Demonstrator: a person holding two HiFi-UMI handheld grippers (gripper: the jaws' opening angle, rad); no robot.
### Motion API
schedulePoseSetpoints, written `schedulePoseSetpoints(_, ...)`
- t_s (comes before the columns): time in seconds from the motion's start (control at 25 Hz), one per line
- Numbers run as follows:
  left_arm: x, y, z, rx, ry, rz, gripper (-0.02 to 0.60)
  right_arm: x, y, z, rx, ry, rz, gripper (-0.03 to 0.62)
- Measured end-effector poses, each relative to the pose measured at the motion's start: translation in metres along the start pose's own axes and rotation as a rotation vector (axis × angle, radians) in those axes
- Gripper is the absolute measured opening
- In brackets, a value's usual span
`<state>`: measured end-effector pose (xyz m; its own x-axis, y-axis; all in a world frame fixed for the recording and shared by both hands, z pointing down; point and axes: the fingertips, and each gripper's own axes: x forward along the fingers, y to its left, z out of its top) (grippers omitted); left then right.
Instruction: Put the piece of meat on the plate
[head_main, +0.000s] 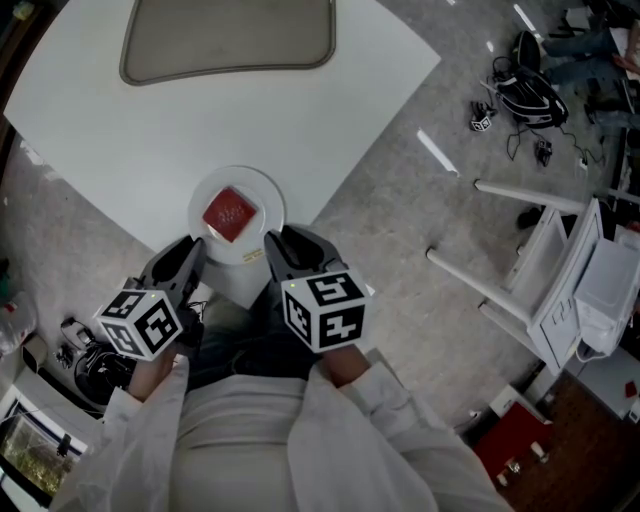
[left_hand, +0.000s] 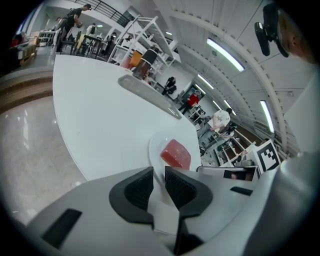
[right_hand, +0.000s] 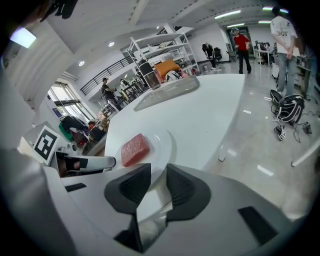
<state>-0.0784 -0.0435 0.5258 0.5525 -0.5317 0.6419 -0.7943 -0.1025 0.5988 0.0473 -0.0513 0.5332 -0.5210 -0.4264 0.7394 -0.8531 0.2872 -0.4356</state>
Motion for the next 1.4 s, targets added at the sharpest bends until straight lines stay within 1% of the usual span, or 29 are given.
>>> schedulePoseSetpoints(0.2,0.0,0.0,0.0,0.011,0.002,-0.008,0.074,0.0,0.0,0.0,-0.002,0.001,-0.009,0.101)
schedulePoseSetpoints(0.32,0.0,-0.001,0.0,0.034,0.017,-0.012,0.075,0.0,0.0,-0.001,-0.005,0.011,-0.006,0.1)
schedulePoseSetpoints(0.52,0.001,-0.001,-0.002,0.044,0.039,-0.016,0.075,-0.001,-0.001,-0.001,-0.025,0.023,-0.01,0.1)
schedulePoseSetpoints(0.76,0.0,0.001,0.001,0.054,0.039,-0.007,0.075,-0.003,0.004,0.004,-0.006,0.002,-0.003,0.091)
schedulePoseSetpoints(0.84,-0.003,0.002,0.003,0.071,0.04,-0.01,0.075,-0.003,0.007,0.003,-0.008,0.0,-0.003,0.091)
schedulePoseSetpoints(1.04,-0.01,-0.004,0.016,0.115,0.021,-0.024,0.075,-0.009,0.012,0.012,0.003,-0.029,-0.013,0.091)
schedulePoseSetpoints(1.16,-0.013,-0.008,0.023,0.129,0.007,-0.045,0.075,-0.012,0.014,0.018,0.004,-0.05,-0.02,0.091)
schedulePoseSetpoints(1.4,-0.017,-0.014,0.038,0.182,-0.016,-0.084,0.075,-0.018,0.019,0.033,-0.009,-0.107,-0.032,0.091)
